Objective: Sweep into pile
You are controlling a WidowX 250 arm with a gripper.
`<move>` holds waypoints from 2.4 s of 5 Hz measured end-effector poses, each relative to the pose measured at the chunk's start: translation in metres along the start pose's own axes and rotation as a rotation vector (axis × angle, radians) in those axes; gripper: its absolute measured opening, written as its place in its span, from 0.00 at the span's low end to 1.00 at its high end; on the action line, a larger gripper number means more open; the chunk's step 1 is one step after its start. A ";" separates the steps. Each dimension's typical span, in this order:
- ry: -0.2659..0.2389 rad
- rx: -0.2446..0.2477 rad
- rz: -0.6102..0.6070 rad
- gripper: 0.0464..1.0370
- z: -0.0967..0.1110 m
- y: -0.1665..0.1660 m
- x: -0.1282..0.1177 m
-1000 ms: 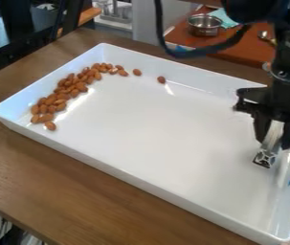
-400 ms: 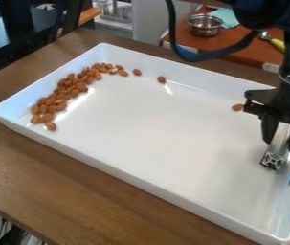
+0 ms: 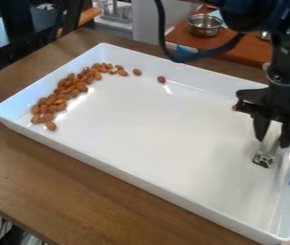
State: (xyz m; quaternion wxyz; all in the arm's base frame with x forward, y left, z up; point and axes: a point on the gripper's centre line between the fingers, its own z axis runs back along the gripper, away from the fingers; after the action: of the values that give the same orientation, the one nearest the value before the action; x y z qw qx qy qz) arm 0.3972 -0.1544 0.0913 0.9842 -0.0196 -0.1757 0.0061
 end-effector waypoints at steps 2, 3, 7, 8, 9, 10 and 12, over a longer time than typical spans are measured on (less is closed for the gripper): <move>0.074 0.032 0.155 0.32 0.009 0.090 0.007; 0.129 -0.007 0.219 0.32 0.022 0.117 0.003; 0.085 -0.201 0.035 0.32 0.071 0.012 0.021; 0.063 -0.167 -0.026 0.32 0.058 -0.008 0.017; 0.076 -0.123 -0.051 0.32 0.034 -0.018 0.009; 0.087 -0.090 -0.055 0.32 0.018 -0.020 0.005; 0.079 -0.076 -0.061 0.32 0.009 -0.030 0.002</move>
State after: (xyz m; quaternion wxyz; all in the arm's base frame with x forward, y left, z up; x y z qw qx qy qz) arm 0.3959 -0.1840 0.1013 0.9886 -0.0516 -0.1376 -0.0314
